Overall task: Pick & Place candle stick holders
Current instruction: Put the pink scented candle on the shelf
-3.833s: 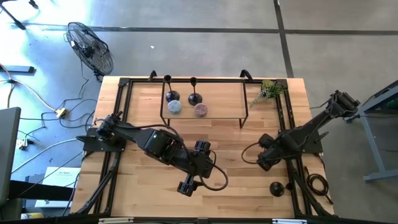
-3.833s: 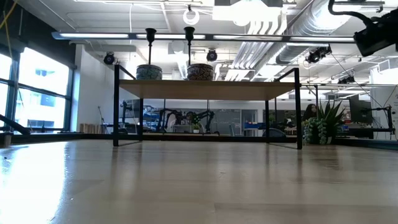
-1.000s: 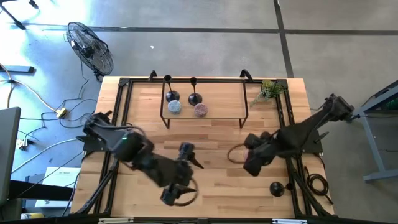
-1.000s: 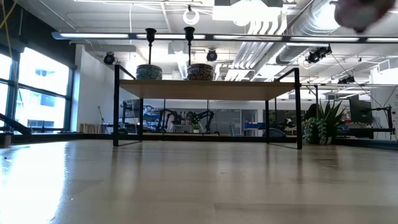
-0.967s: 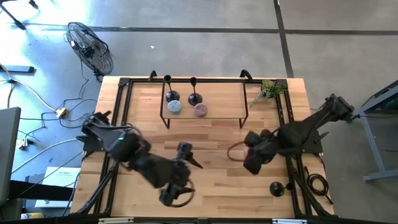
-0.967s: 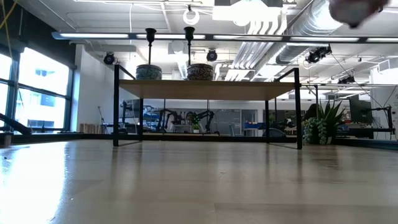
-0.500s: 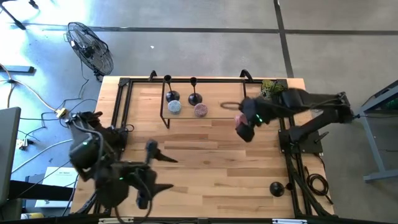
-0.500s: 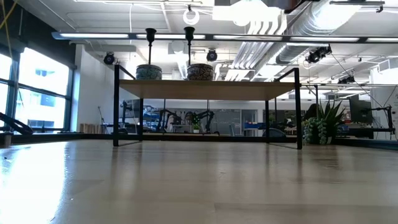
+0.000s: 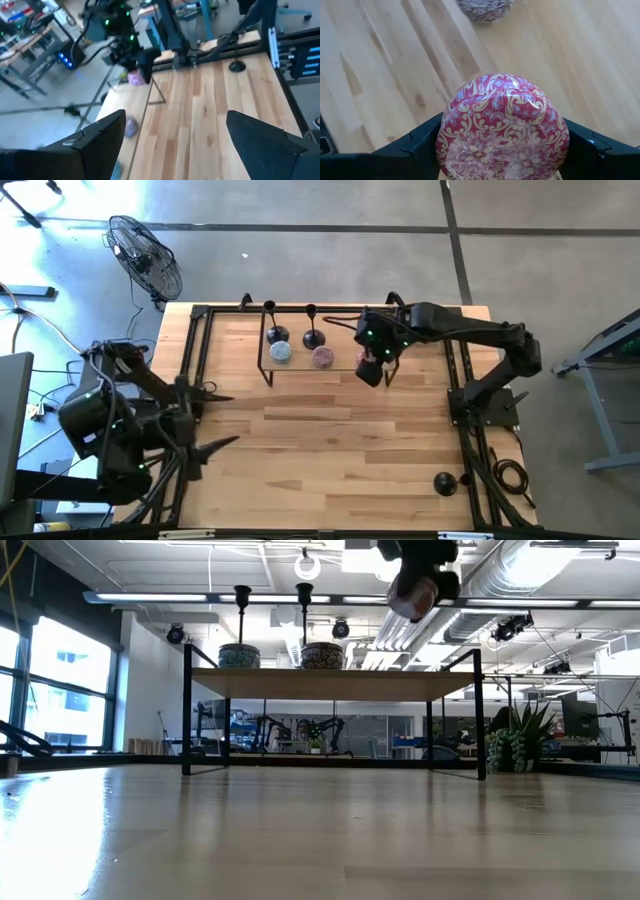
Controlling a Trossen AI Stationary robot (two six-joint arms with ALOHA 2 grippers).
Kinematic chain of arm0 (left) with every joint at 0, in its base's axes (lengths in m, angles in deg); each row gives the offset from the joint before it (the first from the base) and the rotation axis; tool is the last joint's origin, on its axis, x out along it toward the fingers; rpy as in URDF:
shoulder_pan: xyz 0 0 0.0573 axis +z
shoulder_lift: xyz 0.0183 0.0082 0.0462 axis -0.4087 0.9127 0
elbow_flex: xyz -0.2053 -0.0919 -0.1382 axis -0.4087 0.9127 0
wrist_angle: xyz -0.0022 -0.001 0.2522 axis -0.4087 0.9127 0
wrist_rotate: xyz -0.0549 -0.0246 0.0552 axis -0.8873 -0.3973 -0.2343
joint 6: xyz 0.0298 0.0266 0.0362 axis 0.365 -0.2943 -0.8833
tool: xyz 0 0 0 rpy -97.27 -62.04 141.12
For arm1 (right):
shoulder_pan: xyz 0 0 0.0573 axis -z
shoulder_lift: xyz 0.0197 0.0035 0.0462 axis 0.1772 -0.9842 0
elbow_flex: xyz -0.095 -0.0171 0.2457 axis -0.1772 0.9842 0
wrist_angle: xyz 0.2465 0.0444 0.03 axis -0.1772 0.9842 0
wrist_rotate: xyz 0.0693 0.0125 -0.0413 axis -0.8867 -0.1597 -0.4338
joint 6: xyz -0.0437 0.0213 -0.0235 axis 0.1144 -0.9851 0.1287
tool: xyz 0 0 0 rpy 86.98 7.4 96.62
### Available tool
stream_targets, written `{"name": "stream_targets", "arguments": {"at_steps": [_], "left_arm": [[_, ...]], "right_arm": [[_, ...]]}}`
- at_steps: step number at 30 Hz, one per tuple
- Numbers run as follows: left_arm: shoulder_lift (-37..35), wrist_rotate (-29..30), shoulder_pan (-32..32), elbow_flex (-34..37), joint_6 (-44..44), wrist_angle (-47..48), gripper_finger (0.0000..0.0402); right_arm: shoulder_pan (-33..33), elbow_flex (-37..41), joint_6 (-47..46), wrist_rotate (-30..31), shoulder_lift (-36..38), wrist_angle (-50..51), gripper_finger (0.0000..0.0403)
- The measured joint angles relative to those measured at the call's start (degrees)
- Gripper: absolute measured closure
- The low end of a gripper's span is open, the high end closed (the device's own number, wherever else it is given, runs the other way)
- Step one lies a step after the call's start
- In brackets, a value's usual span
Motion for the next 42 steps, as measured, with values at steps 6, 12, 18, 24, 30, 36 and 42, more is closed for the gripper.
{"name": "stream_targets", "arguments": {"at_steps": [6, 12, 18, 24, 30, 36, 42], "left_arm": [[-12.2, 6.1, -4.8, 24.2, 18.7, -0.4, 0.0062], [-24.8, 10.1, -9.4, 50.2, 31.0, -10.1, 0.0062], [-35.0, 10.5, -10.8, 66.6, 27.1, -26.2, 0.0062], [-41.4, 6.4, -10.7, 77.1, 14.3, -43.2, 0.0062], [-45.0, 1.0, -10.7, 87.2, 0.2, -64.4, 0.0062], [-45.7, -3.5, -10.7, 93.1, -9.7, -77.4, 0.0062], [-45.8, -4.4, -10.7, 93.7, -10.3, -78.4, 0.0062]], "right_arm": [[4.3, 0.0, 3.1, -1.8, -1.8, -0.7, 0.0116], [8.2, 0.0, 4.0, -2.9, -2.6, -0.5, 0.0116], [10.5, 0.0, 4.6, -3.1, -5.7, -0.1, 0.0116], [11.0, 0.0, 5.7, -2.3, -10.5, -0.3, 0.0106], [11.5, 0.0, 6.2, -2.8, -12.8, -0.9, 0.0112], [11.5, -0.1, 5.2, -3.0, -12.7, -0.7, 0.0092], [11.3, 0.0, 3.5, -2.6, -12.6, -0.6, 0.0071]]}}
